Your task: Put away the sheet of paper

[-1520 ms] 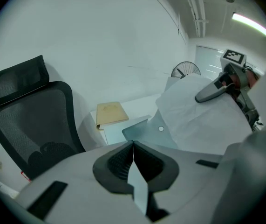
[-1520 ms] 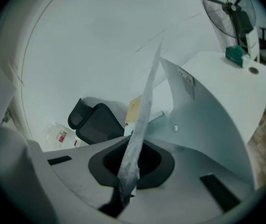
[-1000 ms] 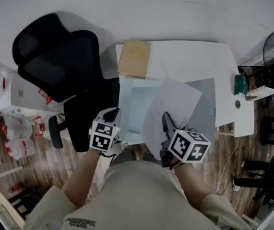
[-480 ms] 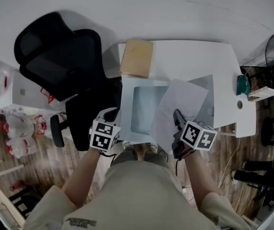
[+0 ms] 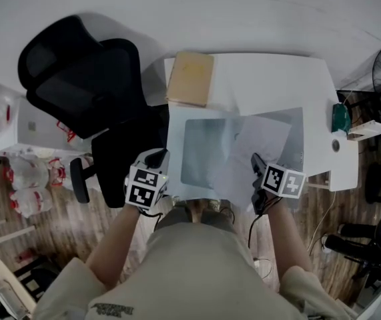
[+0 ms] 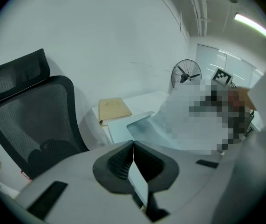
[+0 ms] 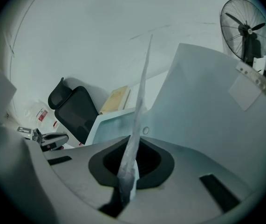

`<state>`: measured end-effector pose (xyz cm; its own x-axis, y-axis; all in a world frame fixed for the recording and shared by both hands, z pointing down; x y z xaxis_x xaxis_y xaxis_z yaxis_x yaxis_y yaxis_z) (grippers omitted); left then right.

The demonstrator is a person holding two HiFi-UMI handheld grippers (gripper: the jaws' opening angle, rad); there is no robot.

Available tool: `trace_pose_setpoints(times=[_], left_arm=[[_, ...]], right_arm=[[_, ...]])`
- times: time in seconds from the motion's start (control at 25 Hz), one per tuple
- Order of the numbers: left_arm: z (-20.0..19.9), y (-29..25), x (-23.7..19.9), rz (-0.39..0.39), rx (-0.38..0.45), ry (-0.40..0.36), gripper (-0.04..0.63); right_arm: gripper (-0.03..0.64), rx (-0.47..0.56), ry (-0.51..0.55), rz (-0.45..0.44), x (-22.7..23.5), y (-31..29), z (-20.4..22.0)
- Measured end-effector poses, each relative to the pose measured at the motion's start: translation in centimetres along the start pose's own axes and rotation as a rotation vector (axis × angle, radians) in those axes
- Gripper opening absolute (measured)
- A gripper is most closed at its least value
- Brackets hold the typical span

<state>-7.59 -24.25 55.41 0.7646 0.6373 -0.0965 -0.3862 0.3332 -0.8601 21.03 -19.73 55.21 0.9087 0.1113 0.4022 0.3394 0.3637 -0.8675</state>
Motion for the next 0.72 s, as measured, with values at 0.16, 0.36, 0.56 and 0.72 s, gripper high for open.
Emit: trace_pose_setpoints(times=[0.16,0.36,0.56,0.72], left_arm=[[0.0,-0.4,0.0,-0.004,-0.009,0.004,0.02],[0.1,-0.6,0.1,-0.012,-0.022,0.01,0.02],[0.2,-0.7,0.0,-0.019,-0.032,0.024,0.02],[0.5,-0.8,-0.1,-0.029,-0.044,0.032,0.02]], right_arm=[[0.023,-0.039,0.006,-0.015,1.4,-1.0,-0.1],[0.023,-0.091,0.021,-0.067,2.4,-1.9,-0.4],[0.023,-0.148,0.066,-0.099,3.2,-3.2,-1.0],[0.024,-0.202,0.103,-0.129,3.8,-4.1,-1.0]])
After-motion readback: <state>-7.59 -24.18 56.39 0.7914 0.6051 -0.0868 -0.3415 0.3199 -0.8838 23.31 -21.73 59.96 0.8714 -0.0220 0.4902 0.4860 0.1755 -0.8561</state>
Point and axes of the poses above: the fingertips, and each gripper's own axes: y backward along the fingers, x to its right, z out of its underside, the point moved 2 cm from there along y, backward along the fingers, and after that the axes turned 15 degrees about -x, right-handed, at the moved point
